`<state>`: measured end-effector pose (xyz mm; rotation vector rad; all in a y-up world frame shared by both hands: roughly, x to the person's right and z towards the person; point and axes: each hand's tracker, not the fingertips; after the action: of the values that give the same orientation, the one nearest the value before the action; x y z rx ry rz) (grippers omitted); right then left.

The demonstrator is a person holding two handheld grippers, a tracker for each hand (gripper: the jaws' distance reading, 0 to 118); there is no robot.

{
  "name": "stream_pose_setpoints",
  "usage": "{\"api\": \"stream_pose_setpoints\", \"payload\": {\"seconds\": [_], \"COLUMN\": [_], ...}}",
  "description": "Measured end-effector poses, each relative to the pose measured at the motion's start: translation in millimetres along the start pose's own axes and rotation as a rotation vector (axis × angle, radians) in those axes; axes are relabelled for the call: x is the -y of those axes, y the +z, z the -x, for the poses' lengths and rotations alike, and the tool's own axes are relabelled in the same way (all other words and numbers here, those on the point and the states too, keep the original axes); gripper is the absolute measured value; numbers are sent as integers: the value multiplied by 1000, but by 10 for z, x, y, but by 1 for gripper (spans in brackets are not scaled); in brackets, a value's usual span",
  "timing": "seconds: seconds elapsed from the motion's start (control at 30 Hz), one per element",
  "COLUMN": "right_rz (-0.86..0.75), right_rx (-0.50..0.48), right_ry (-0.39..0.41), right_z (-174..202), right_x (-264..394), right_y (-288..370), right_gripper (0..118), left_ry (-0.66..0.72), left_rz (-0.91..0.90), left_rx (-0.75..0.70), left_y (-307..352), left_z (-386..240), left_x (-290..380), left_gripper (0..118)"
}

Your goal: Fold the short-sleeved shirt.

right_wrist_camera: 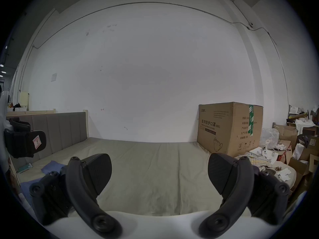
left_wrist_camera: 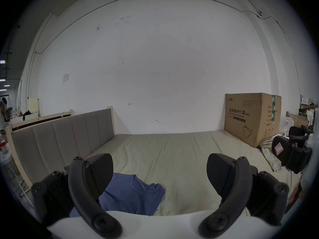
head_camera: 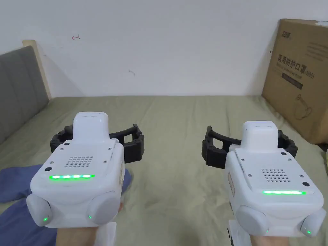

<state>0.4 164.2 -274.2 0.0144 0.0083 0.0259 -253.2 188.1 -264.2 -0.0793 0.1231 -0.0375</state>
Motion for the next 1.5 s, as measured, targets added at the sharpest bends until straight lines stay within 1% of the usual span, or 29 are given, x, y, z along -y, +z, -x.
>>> {"api": "stream_pose_setpoints", "payload": {"seconds": [0.2, 0.33, 0.5, 0.67, 0.87, 1.0, 1.27, 1.5], "right_rz": [8, 1, -2, 7, 3, 16, 28, 41], "right_rx": [7, 4, -12, -1, -9, -7, 0, -2], "right_ry": [-1, -7, -14, 2, -19, -18, 11, 0], "right_z": [3, 2, -4, 7, -28, -32, -4, -3], "right_x": [-5, -8, -2, 13, 14, 26, 42, 51], "right_y": [-7, -4, 3, -8, -1, -21, -36, -50], "right_gripper": [113, 113, 113, 113, 113, 113, 113, 113], "left_ry": [19, 23, -33, 6, 21, 13, -41, -35], "left_rz": [0, -17, -8, 32, 32, 30, 12, 12], "left_rx": [3, 32, 12, 17, 3, -3, -22, -14], "left_y": [10, 37, 19, -12, -19, -23, -29, -32], "left_z": [15, 16, -39, -20, 27, 30, -27, -44], "left_x": [3, 3, 11, 26, 40, 33, 62, 68], "left_gripper": [111, 111, 112, 112, 111, 111, 111, 111]}}
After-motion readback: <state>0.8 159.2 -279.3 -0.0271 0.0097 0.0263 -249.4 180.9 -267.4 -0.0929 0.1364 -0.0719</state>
